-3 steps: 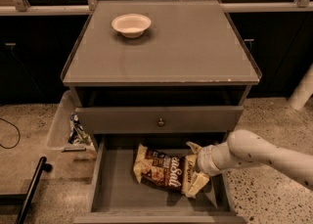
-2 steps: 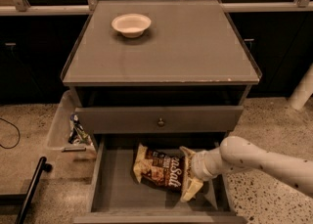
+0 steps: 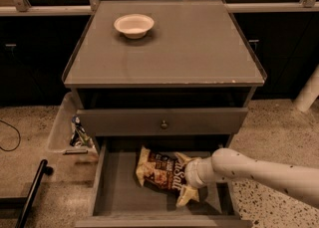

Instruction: Pick brown chip bag from middle drawer and place on counter

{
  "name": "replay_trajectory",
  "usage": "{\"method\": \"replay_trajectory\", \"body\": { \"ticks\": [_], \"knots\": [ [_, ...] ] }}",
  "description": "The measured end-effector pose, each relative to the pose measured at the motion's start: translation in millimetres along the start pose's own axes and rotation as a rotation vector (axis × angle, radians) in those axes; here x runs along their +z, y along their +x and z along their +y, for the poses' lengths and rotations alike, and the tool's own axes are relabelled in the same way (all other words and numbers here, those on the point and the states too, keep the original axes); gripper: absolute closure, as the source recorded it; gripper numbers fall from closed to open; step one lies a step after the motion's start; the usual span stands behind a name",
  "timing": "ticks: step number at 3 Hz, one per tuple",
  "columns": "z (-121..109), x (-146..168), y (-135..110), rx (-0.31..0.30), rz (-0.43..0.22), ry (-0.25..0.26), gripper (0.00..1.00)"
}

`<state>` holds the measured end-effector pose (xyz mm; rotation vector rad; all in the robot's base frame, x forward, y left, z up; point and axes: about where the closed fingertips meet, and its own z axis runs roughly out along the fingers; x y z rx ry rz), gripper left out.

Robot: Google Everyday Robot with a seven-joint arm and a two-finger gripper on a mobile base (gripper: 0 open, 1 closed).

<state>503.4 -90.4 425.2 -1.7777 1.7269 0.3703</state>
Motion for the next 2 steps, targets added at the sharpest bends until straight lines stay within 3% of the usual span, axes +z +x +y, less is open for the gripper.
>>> {"method": "replay_trajectory", "body": {
  "ticks": [2],
  "knots": [
    [-23.6,16.7,6.4,-0.009,-0.034,0.048,0.0]
  ]
}}
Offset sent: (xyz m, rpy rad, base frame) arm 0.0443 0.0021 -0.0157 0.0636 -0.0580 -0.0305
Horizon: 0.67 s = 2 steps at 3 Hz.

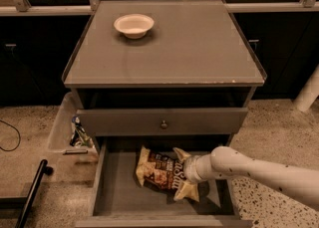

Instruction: Pick brown chip bag from middle drawer and place on counter

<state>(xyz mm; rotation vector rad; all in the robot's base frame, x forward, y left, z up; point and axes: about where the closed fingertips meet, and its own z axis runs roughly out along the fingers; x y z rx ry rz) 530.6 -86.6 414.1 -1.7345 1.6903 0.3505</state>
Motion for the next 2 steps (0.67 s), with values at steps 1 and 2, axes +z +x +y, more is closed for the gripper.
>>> {"method": "replay_trajectory", "body": {
  "ticks": [1,2],
  "knots": [
    [-1.7,10.9,5.6,0.026,-0.013,-0.01,0.0],
    [-0.5,23.5,12.2,0.048,-0.009,-0.027,0.0]
  ]
}}
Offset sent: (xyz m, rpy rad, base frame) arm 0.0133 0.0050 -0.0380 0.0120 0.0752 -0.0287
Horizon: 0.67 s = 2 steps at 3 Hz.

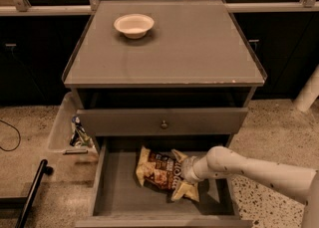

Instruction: Pick brown chip bag from middle drawer and place on counter

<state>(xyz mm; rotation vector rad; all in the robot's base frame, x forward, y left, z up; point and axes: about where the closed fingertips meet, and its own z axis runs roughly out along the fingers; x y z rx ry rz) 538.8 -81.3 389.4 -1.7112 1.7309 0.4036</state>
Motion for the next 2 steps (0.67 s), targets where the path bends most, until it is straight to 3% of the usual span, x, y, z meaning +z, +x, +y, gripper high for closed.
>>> {"method": "replay_trajectory", "body": {
  "ticks": [1,2],
  "knots": [
    [-1.6,12.5,10.3,0.063,0.01,-0.047,0.04],
    [-2.1,13.9,11.8,0.071,0.013,-0.055,0.17]
  ]
}}
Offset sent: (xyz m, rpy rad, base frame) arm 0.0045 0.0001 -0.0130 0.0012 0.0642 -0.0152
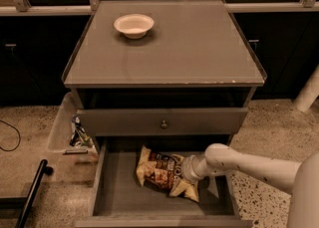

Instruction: Pick brown chip bag from middle drawer and place on counter

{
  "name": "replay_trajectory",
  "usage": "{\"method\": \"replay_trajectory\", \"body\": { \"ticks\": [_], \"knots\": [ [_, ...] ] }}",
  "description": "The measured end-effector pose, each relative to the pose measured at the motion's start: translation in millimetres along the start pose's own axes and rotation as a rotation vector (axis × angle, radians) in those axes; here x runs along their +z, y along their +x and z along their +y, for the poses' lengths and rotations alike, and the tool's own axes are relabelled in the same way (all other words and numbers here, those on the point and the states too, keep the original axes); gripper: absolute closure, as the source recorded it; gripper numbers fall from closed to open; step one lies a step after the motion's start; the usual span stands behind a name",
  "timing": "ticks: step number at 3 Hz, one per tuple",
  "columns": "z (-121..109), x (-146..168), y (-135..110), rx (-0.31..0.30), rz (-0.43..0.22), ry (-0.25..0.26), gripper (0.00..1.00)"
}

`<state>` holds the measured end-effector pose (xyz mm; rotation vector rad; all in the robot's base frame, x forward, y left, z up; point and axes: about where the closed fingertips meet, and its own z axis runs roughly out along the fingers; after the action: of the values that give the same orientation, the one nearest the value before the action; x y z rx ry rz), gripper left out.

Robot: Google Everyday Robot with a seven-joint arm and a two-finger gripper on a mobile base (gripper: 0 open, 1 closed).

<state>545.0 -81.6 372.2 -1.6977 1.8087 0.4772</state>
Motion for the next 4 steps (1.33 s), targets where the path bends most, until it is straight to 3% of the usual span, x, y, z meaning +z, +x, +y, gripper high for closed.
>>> {"method": "replay_trajectory", "body": {
  "ticks": [3,4],
  "knots": [
    [0.1,0.1,0.0,0.0,0.0,0.0,0.87],
    [5.6,-2.8,2.3,0.013,-0.005,-0.009,1.0]
  ]
}}
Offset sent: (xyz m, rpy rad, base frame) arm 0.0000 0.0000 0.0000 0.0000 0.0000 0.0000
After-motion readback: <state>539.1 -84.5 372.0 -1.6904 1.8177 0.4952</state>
